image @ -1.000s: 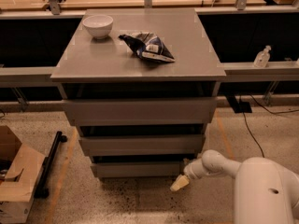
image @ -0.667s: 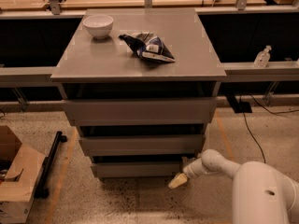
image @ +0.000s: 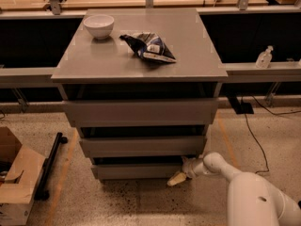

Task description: Open bottom drawer

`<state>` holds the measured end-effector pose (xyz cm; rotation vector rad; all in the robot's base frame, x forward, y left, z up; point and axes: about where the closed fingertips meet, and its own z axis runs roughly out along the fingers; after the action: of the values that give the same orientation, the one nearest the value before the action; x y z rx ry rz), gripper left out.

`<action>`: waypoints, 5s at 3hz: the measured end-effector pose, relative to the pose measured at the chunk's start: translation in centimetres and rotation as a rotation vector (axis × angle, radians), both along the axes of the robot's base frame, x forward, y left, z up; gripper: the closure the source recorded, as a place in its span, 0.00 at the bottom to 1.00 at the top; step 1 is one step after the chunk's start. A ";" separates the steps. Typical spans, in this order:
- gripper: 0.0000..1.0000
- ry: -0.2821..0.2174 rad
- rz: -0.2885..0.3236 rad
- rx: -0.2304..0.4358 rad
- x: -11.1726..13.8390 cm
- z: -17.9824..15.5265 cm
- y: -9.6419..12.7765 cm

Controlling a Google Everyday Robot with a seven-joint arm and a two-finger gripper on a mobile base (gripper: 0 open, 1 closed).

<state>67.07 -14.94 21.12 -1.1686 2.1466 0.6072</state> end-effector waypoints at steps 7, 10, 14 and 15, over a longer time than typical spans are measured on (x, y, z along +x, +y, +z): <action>0.00 0.222 -0.017 0.048 -5.2 -3.8 2.0; 0.00 0.360 -0.040 0.031 -10.0 -3.6 2.8; 0.00 0.457 -0.008 0.053 -15.2 -0.5 2.5; 0.00 0.457 -0.008 0.053 -15.2 -0.5 2.5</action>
Offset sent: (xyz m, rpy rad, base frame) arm -0.1403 0.0428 -0.0837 0.1132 0.4125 0.0467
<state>51.90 -12.45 20.65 -1.0671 2.4889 1.0000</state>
